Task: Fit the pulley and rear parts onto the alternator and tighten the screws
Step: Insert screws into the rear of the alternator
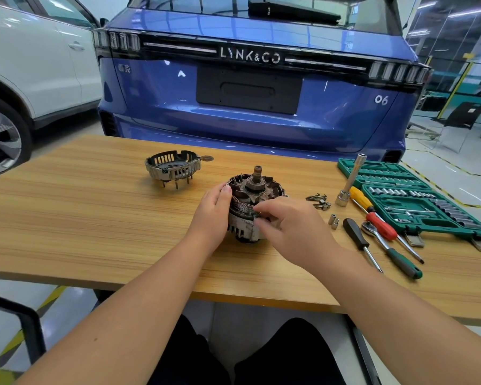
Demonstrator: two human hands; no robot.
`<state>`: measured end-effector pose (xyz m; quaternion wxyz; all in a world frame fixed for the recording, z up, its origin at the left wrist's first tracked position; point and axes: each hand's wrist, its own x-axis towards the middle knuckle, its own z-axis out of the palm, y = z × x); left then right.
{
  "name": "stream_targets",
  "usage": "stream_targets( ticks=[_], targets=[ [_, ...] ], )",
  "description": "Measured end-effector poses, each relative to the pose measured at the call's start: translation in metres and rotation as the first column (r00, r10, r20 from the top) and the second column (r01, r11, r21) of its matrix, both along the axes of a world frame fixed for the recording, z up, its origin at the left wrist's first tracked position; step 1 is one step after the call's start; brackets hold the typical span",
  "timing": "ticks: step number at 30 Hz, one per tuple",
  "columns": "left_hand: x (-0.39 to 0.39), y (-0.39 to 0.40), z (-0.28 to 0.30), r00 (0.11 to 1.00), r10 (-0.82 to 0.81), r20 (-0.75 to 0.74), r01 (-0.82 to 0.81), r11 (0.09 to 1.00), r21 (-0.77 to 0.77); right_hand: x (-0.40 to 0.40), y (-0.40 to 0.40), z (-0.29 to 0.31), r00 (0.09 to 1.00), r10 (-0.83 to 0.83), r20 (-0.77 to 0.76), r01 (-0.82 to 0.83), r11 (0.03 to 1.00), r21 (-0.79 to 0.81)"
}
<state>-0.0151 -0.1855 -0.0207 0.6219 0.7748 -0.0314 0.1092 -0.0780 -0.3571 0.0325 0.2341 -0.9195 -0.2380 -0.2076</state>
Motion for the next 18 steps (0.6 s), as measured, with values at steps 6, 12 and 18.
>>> stream_targets(
  ticks=[6,12,18],
  targets=[
    [-0.0018,-0.0004,0.0007,1.0,0.004,0.013,-0.004,1.0,0.008,0.0021,-0.0029,0.0025,0.998,0.019,0.056,-0.014,0.996,-0.089],
    [-0.0019,-0.001,0.0006,1.0,0.004,0.013,-0.004,1.0,0.011,0.0027,-0.0064,-0.0011,0.998,0.028,0.058,-0.024,0.997,-0.07],
    [-0.0027,-0.0014,0.0006,1.0,0.003,0.011,-0.003,1.0,0.012,0.0021,-0.0061,-0.0043,0.998,0.037,0.049,-0.034,0.998,-0.055]
  ],
)
